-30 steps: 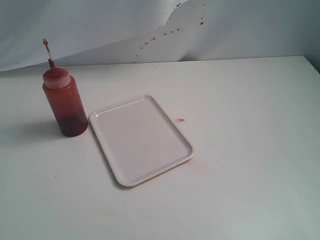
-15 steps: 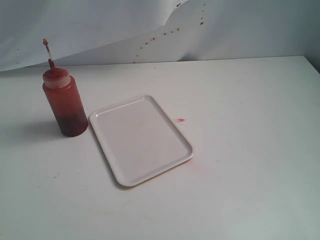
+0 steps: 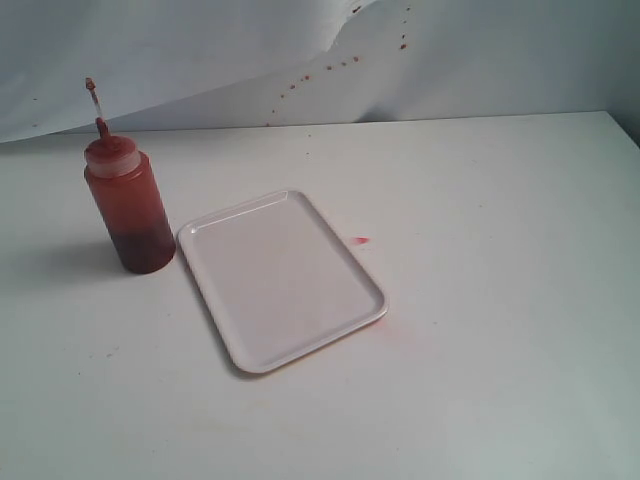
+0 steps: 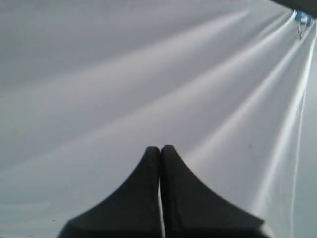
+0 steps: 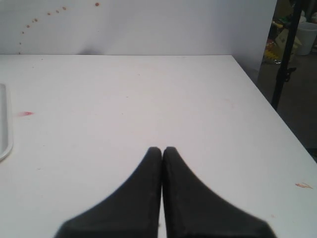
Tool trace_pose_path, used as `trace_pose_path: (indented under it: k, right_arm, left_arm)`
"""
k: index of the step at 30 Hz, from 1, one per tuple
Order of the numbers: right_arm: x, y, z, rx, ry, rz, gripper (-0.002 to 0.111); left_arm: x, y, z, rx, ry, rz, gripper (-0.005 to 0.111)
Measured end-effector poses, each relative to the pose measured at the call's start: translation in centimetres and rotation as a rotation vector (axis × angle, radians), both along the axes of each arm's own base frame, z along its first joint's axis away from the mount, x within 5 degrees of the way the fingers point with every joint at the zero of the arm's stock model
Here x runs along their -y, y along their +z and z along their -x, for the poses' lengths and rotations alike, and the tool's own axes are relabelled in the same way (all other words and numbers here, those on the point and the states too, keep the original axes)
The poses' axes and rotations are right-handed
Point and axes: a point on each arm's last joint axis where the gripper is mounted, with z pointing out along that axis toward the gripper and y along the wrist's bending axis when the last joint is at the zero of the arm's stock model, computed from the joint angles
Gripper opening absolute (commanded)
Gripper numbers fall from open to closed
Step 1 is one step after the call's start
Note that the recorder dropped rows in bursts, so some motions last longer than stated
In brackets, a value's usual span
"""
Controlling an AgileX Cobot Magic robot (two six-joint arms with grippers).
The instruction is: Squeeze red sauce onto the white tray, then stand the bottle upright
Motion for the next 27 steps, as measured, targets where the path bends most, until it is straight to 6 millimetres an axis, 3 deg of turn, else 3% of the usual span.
trace_pose_path:
  k: [3, 6, 12, 19, 27]
  right_arm:
    - [0.0, 0.0, 0.0, 0.0, 0.0, 0.0, 0.0]
    - [0.0, 0.0, 0.0, 0.0, 0.0, 0.0, 0.0]
    - [0.0, 0.0, 0.0, 0.0, 0.0, 0.0, 0.0]
    - [0.0, 0.0, 0.0, 0.0, 0.0, 0.0, 0.0]
    - [0.0, 0.0, 0.0, 0.0, 0.0, 0.0, 0.0]
  left_arm:
    - [0.2, 0.3, 0.1, 0.034, -0.039, 0.02, 0.0]
    - [0.9, 0.6, 0.0, 0.059, -0.062, -0.104, 0.0]
    - [2.4, 0.7, -2.6, 0.017, -0.143, -0.294, 0.0]
    - [2.0, -2.4, -7.7, -0.274, -0.115, -0.307, 0.0]
    - [2.0, -6.2, -11.2, -0.426, -0.141, -0.297, 0.0]
